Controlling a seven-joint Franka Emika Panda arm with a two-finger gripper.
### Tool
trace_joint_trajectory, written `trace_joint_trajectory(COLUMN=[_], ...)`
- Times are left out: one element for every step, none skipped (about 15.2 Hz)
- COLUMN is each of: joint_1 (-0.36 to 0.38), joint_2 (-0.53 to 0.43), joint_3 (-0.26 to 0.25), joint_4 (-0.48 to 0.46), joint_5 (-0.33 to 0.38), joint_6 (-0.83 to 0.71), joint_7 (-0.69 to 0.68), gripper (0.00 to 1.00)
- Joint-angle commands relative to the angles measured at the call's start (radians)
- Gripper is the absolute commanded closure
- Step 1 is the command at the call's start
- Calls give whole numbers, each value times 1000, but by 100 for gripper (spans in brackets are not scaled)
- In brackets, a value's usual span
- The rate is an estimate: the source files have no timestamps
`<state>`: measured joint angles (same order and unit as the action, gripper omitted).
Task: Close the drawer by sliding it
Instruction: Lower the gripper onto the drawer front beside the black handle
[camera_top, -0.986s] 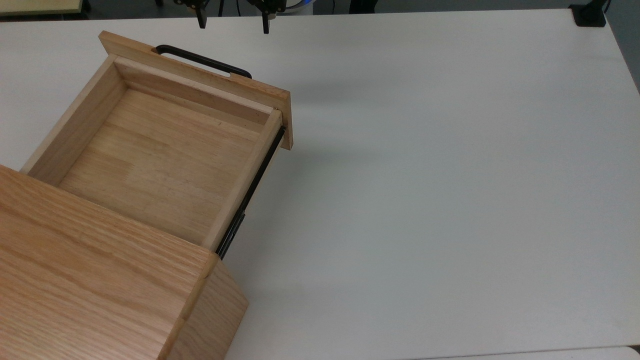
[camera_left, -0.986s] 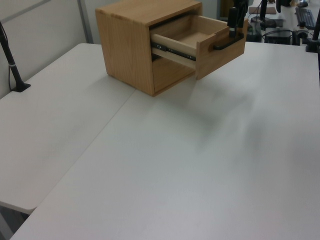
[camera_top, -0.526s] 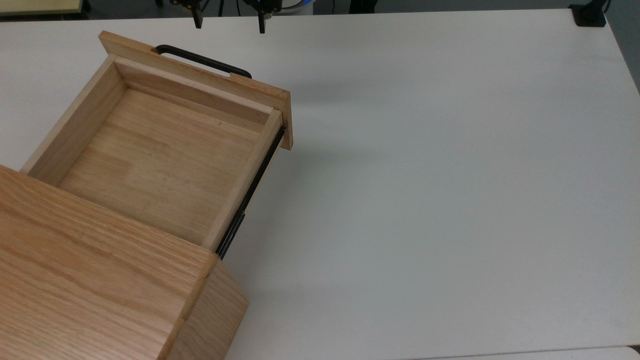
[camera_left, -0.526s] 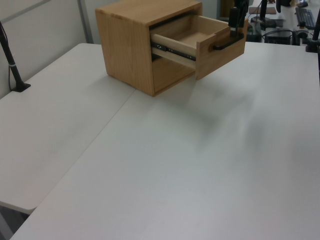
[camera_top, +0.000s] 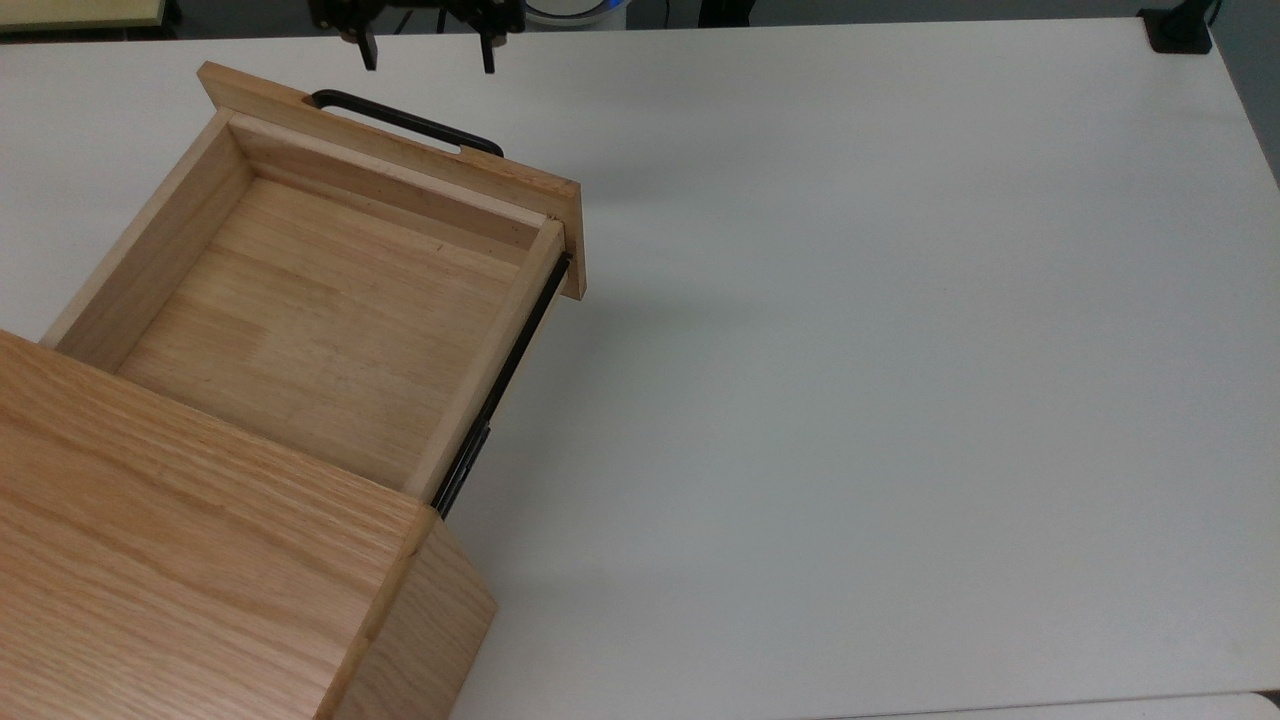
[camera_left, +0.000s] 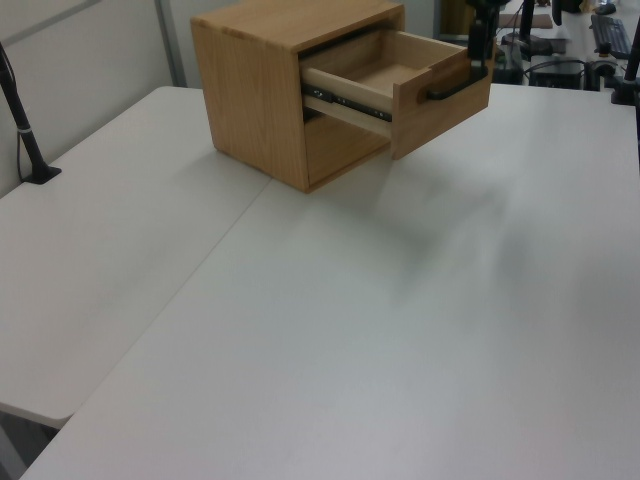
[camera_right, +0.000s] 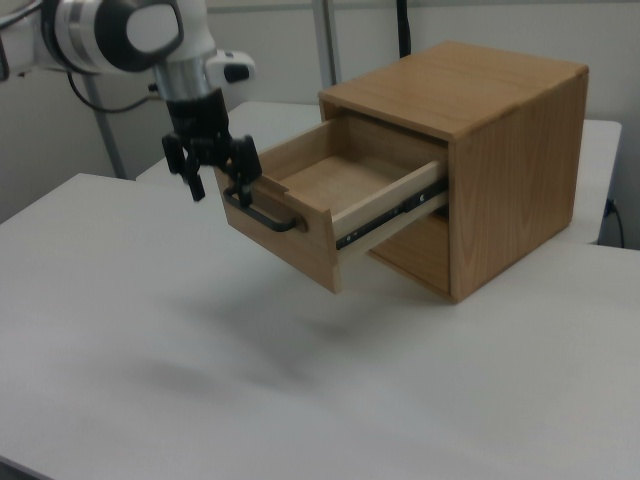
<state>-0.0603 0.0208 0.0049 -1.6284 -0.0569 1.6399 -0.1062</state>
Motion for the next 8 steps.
trace_joint_trajectory(joint_1=[16,19,25,27,27,27,25,23], joint_2=[-25,-21,-10,-10,-13,-12,-10,-10], joint_3=[1,6,7,9,9,9,9,9], joint_4=[-93,-100,-103,-120,-137,-139,-137,-137], joint_5=[-20,-20,-20,-20,-20,-18,-17,-14], joint_6=[5,11,43,84,116,147,172,198], joint_7=[64,116,184,257,331,406,480,540], gripper=[33,43,49,56,70,84,93,100])
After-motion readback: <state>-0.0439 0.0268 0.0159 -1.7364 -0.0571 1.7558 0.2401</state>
